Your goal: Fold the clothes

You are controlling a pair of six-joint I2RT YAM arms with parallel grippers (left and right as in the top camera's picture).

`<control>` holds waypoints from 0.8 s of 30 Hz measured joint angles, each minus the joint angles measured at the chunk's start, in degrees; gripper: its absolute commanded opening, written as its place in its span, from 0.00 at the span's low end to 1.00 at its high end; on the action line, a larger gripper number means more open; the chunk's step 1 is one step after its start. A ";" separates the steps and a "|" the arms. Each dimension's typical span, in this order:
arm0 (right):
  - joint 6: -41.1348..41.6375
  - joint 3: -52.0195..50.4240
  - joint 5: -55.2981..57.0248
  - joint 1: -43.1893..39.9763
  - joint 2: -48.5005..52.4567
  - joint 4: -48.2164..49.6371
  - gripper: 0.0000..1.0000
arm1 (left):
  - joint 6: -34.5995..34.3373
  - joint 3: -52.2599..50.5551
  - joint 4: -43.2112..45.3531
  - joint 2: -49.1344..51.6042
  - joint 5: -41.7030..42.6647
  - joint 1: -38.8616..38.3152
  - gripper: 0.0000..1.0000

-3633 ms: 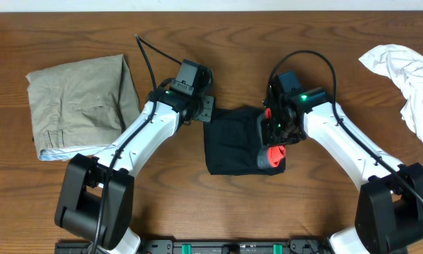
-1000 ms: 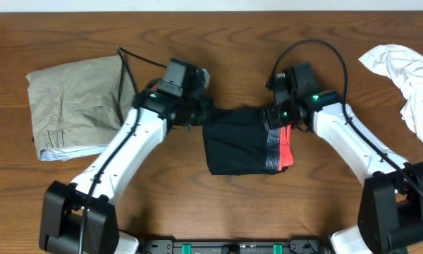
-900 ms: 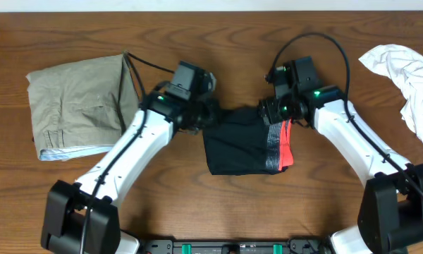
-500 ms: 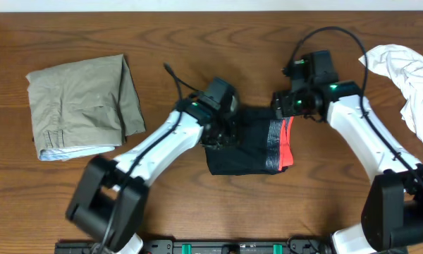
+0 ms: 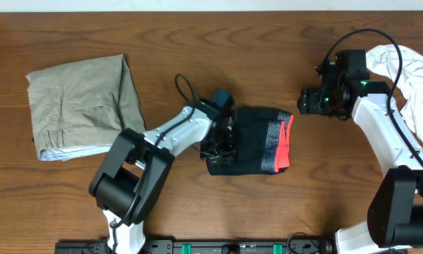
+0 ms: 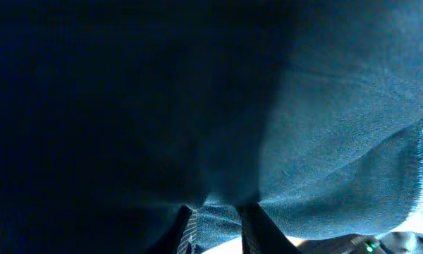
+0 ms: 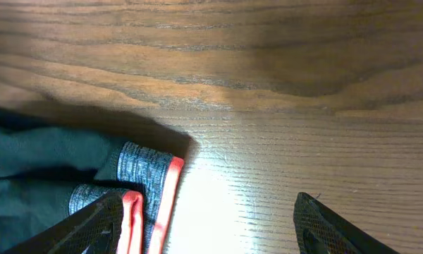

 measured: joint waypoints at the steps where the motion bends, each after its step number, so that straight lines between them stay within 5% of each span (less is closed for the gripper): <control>1: 0.00 0.00 -0.02 0.00 0.00 -0.11 0.75 | 0.70 0.02 -0.09 0.35 0.74 1.11 0.24; 13: 0.13 0.02 -0.26 0.00 0.00 -1.36 0.78 | 7.87 0.20 16.87 0.87 -1.25 18.18 0.33; 21: 0.15 0.02 -1.51 0.00 0.00 -1.46 0.80 | 8.92 3.19 18.78 1.88 -1.70 25.24 0.42; 24: 0.15 0.02 -1.57 0.00 0.00 -1.44 0.81 | 9.20 3.65 19.02 1.86 1.36 26.91 0.63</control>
